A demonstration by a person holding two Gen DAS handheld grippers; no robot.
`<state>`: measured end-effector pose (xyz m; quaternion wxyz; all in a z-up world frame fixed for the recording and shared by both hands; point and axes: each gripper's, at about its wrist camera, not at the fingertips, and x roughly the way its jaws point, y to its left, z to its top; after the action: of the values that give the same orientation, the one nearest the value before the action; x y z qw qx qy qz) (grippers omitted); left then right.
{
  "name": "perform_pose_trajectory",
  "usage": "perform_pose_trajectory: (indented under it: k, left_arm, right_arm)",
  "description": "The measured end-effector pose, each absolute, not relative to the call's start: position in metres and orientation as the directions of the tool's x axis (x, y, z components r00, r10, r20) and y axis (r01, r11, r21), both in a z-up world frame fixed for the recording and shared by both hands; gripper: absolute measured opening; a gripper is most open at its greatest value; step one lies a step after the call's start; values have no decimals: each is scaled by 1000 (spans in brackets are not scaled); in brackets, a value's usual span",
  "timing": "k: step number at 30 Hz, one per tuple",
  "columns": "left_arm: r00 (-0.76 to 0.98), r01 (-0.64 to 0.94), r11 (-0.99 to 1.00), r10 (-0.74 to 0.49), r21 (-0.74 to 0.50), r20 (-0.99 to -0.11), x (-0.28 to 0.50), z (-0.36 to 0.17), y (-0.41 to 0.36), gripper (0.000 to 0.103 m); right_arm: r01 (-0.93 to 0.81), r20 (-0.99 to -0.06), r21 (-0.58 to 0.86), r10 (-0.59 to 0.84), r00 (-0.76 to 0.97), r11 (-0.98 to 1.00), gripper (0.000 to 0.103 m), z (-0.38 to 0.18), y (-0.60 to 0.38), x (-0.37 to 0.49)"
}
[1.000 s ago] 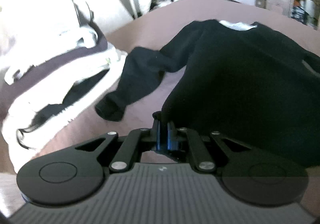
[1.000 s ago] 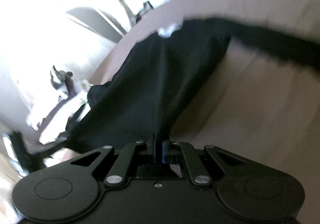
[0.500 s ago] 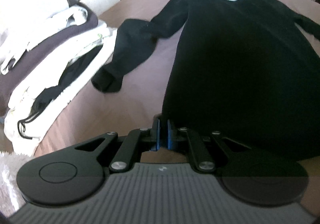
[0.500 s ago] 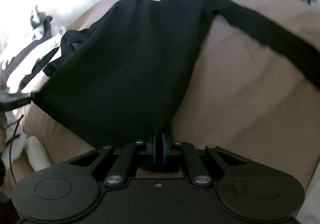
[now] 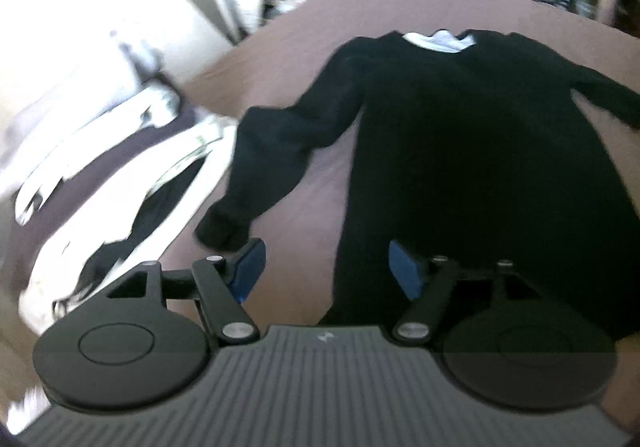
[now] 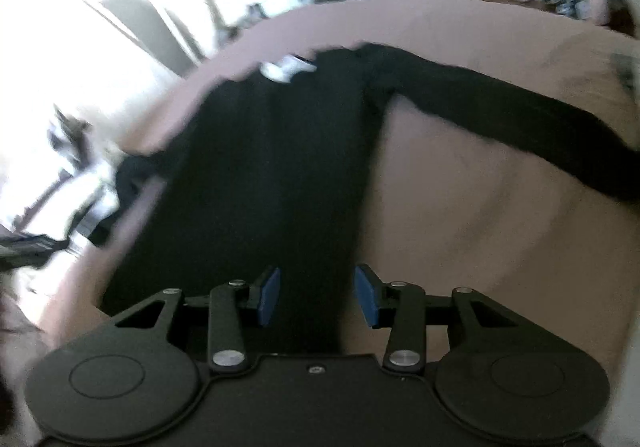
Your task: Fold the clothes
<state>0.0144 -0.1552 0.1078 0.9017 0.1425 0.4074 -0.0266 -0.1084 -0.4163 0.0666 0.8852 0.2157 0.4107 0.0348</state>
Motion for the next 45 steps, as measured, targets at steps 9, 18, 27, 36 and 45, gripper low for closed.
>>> perform_pose_trajectory:
  k: [9,18,27,36,45]
  left_arm:
    - [730,89,954,134,288,-670,85,110,-173,69]
    - [507,-88,932,345,351,-790,138,24,-155,67]
    - [533,-249,897,442,365,-722,163,38,-128,69]
    - [546,-393,918,283,57,-788,144,80,-29,75]
    - [458,-125,916,395,382,-796,174,29,-94,77]
  right_arm:
    - [2,-625,290,188,758,957,64,136,-365,17]
    - [79,-626,374,188,757,924,61,33,-367,54]
    - [62,-599,353,175,781,933,61,18,-362,65]
    - [87,-628,385,192,754,919,61,3,-372,71]
    - [94,-648,378,190,738,921,61,-3,-372,71]
